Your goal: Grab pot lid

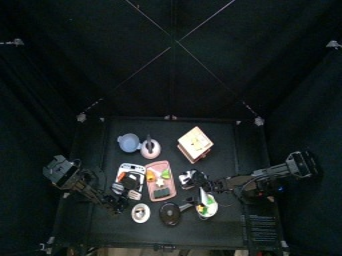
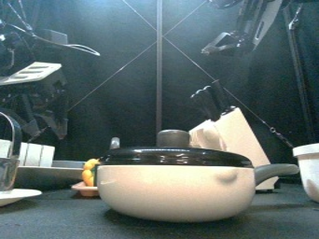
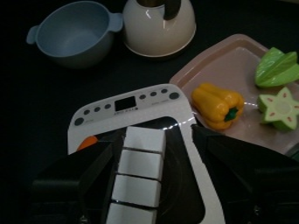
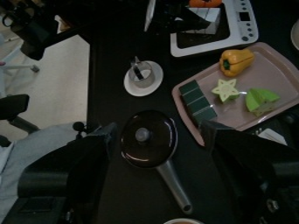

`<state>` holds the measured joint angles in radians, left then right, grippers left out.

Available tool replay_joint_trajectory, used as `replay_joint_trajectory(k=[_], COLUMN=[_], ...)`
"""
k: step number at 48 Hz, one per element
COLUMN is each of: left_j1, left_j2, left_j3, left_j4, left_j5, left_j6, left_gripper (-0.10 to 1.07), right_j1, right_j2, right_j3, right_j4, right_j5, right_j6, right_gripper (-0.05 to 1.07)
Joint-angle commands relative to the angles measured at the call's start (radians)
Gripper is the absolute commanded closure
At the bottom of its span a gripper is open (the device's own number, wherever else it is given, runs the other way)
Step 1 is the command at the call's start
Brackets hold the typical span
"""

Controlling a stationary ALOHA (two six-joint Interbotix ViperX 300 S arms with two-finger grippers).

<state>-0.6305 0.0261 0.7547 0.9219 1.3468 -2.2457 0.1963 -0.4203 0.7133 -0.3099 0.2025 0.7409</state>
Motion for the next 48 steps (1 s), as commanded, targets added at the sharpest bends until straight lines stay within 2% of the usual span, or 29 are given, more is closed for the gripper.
replay_joint_trajectory(k=[1, 4, 13, 16, 23, 31, 34, 40, 48], left_j1=[-0.009, -0.011, -0.003, -0.002, 0.046, 0.170, 0.215, 0.262, 0.308], left_j2=[-0.061, -0.104, -0.232, -0.272, -0.371, -0.472, -0.514, -0.588, -0.637], left_j3=[-0.003, -0.003, -0.011, -0.005, 0.037, 0.137, 0.179, 0.238, 0.278], left_j4=[0.026, 0.032, 0.015, 0.002, -0.008, 0.011, 0.043, 0.143, 0.238], left_j5=[0.002, 0.000, -0.003, -0.049, -0.276, -0.560, -0.669, -0.853, -0.954], left_j6=[0.023, 0.078, 0.328, 0.400, 0.525, 0.615, 0.644, 0.663, 0.657], left_gripper=[0.02, 0.02, 0.02, 0.02, 0.02, 0.02, 0.02, 0.02, 0.02], right_j1=[0.002, 0.003, -0.002, -0.003, -0.002, 0.000, 0.005, 0.008, 0.029], right_j2=[-0.012, -0.008, -0.002, 0.002, 0.017, 0.040, 0.051, 0.080, 0.137], right_j3=[-0.006, -0.003, -0.002, -0.002, -0.002, -0.003, -0.003, -0.011, -0.029], right_j4=[0.003, 0.009, 0.037, 0.038, 0.051, 0.061, 0.063, 0.063, 0.043], right_j5=[-0.023, -0.026, -0.026, -0.029, -0.031, -0.031, -0.031, -0.031, -0.031], right_j6=[0.000, 0.000, -0.002, -0.002, -0.002, -0.002, -0.003, -0.003, -0.008], right_gripper=[-0.02, -0.02, -0.02, -0.02, -0.02, -0.02, -0.02, -0.02, -0.01])
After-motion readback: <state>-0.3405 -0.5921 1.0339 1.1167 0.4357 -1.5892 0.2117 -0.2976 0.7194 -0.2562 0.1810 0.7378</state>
